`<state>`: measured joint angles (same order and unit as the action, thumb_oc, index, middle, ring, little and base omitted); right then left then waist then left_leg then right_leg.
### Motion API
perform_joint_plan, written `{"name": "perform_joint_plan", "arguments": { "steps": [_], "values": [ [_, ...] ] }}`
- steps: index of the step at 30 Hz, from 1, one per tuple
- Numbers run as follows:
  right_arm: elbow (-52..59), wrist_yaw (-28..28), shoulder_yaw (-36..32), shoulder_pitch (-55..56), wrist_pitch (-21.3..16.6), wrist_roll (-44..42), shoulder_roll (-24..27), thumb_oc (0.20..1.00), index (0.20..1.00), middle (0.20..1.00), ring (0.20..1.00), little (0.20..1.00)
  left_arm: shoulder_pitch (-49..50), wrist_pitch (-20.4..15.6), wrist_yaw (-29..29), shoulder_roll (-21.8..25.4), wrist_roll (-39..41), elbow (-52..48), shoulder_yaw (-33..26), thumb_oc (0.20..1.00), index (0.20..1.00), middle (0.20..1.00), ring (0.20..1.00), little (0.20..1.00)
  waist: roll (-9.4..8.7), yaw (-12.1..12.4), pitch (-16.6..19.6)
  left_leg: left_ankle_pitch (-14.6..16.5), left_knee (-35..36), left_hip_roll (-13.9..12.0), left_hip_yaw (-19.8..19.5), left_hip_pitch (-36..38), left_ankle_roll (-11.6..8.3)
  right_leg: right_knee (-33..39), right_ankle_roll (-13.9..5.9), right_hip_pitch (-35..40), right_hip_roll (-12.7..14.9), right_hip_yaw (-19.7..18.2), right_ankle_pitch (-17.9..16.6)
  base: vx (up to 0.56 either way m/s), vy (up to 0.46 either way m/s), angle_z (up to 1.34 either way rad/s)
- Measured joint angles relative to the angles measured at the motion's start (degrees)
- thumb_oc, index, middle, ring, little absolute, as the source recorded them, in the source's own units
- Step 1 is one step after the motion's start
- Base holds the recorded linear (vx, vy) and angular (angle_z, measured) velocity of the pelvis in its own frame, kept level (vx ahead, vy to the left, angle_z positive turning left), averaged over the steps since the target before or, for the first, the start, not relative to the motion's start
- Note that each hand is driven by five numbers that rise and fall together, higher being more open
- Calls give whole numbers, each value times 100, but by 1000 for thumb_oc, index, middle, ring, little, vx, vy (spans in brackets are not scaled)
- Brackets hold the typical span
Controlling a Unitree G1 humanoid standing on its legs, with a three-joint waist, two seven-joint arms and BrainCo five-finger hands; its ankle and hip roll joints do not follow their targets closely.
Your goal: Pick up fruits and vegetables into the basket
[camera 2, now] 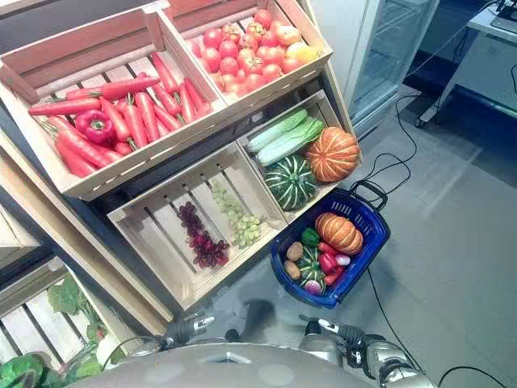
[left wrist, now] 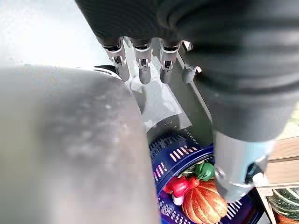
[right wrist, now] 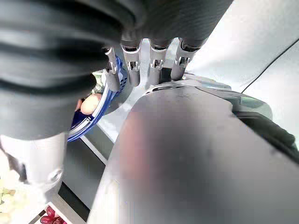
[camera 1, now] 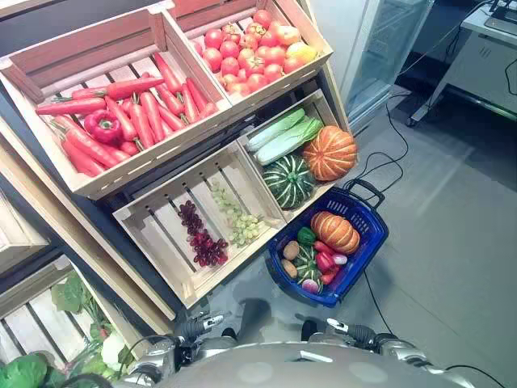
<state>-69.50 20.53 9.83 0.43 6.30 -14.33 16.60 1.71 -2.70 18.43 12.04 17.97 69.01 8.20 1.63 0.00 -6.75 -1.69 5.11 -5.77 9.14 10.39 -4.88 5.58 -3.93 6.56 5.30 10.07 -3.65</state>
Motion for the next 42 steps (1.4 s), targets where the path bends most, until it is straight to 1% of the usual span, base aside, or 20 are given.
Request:
{"name": "perform_joint_plan", "arguments": {
  "steps": [22,23,29,32,34,37,40,42],
  "values": [
    [1,0,0,-1,-1,-2,-2,1000,1000,1000,1000,1000,3,-64,-3,0,-16,-1,6,1000,1000,1000,1000,1000,-3,-1,-5,0,1,-1,-1,-11,0,0,-5,-10,2,1,4,17,4,3],
    [1,0,0,-4,-2,-3,-1,1000,1000,1000,1000,1000,2,-136,-9,0,-120,-14,9,1000,1000,1000,1000,1000,0,0,-8,0,1,-1,-1,-14,0,0,-6,-12,2,1,5,0,0,0],
    [1,1,0,-30,-91,-3,2,1000,1000,1000,1000,1000,3,-297,-139,0,-237,-60,115,1000,1000,1000,1000,1000,11,-3,-104,-2,0,-3,-3,-18,0,0,-7,-16,2,2,6,0,0,0],
    [1,-2,2,-35,-161,-1,13,1000,1000,1000,1000,1000,6,-666,-378,4,-468,-119,137,1000,1000,1000,1000,1000,29,-1,-133,-2,0,-2,-4,-20,-1,0,1,-18,3,3,2,0,0,0],
    [1,-10,14,-58,-255,-2,21,1000,1000,1000,1000,1000,18,-1002,-695,38,-669,-298,304,1000,1000,1000,1000,1000,46,-1,-163,-3,0,-2,-6,-24,-1,0,3,-21,2,3,0,0,0,0],
    [1,-35,13,-58,-349,-23,22,1000,1000,1000,1000,1000,14,-1416,-1082,49,-890,-536,396,1000,1000,1000,1000,1000,74,-2,-200,-3,0,-2,-8,-26,-1,0,-3,-21,3,4,4,13,3,0],
    [5,-35,12,-18,-523,-42,27,1000,1000,1000,1000,1000,9,-1849,-1635,147,-1307,-880,541,1000,1000,1000,1000,1000,96,-6,-215,-9,0,-8,-14,-102,2,-1,-9,-90,3,8,8,43,14,1],
    [16,-31,15,12,-656,-45,40,1000,1000,1000,1000,1000,5,-2067,-1998,287,-1688,-1124,564,1000,1000,1000,1000,1000,129,-9,-246,-21,-1,-7,-25,-150,-3,-24,-1,-124,4,14,3,34,30,3]
  ]
}}
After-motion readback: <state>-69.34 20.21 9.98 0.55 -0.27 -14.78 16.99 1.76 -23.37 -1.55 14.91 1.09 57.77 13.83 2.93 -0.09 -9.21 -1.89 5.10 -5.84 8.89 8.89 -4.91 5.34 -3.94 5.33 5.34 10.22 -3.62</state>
